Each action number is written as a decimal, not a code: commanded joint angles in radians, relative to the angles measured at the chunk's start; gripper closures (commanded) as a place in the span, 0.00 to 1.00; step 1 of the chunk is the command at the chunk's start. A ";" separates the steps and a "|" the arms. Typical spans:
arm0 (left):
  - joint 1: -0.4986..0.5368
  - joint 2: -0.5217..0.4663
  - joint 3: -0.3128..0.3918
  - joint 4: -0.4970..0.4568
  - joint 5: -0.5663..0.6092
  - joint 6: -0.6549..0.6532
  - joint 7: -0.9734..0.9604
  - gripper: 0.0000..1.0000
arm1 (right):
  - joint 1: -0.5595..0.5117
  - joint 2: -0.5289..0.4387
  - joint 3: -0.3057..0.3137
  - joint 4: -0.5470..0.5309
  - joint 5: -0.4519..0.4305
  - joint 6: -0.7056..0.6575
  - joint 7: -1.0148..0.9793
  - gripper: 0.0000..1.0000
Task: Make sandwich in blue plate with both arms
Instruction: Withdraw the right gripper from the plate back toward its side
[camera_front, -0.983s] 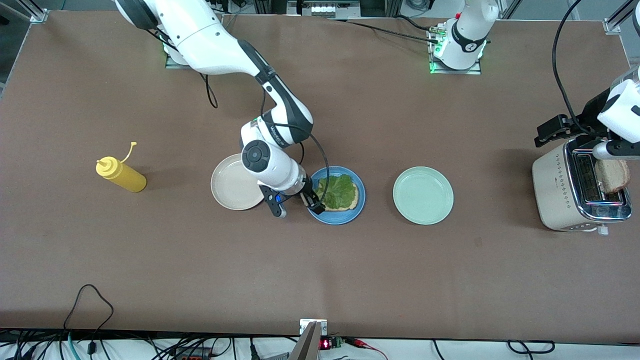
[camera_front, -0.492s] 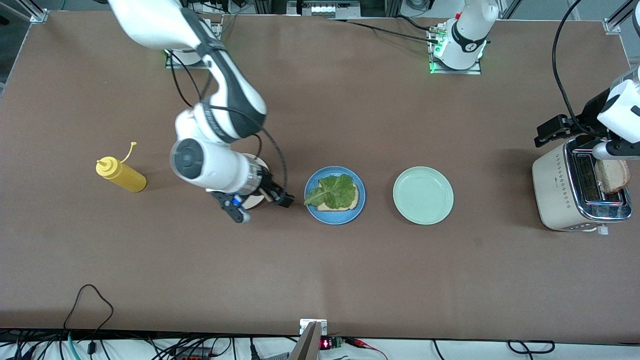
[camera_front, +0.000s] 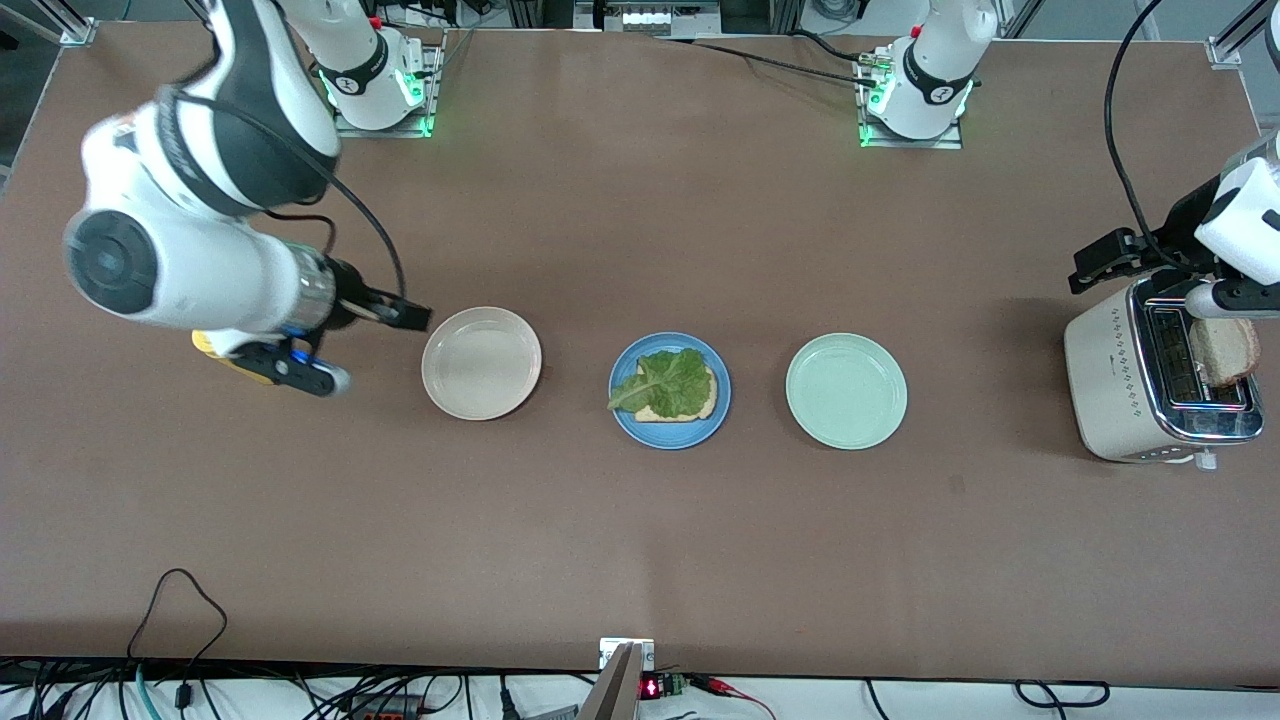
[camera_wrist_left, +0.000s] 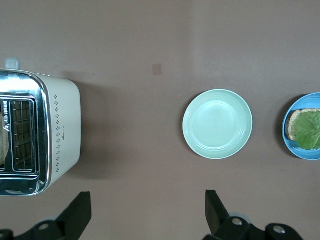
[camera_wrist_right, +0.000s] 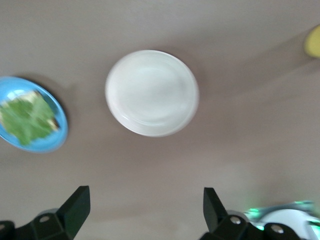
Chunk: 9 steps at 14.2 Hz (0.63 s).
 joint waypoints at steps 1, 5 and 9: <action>0.012 -0.024 -0.012 -0.003 0.015 -0.020 -0.003 0.00 | -0.089 -0.146 0.000 -0.141 -0.047 -0.043 -0.256 0.00; 0.004 -0.004 -0.018 0.045 0.013 -0.031 -0.017 0.00 | -0.251 -0.240 0.002 -0.268 -0.123 -0.022 -0.588 0.00; 0.006 0.014 -0.018 0.045 0.007 -0.032 -0.004 0.00 | -0.369 -0.321 0.003 -0.420 -0.200 0.138 -0.924 0.00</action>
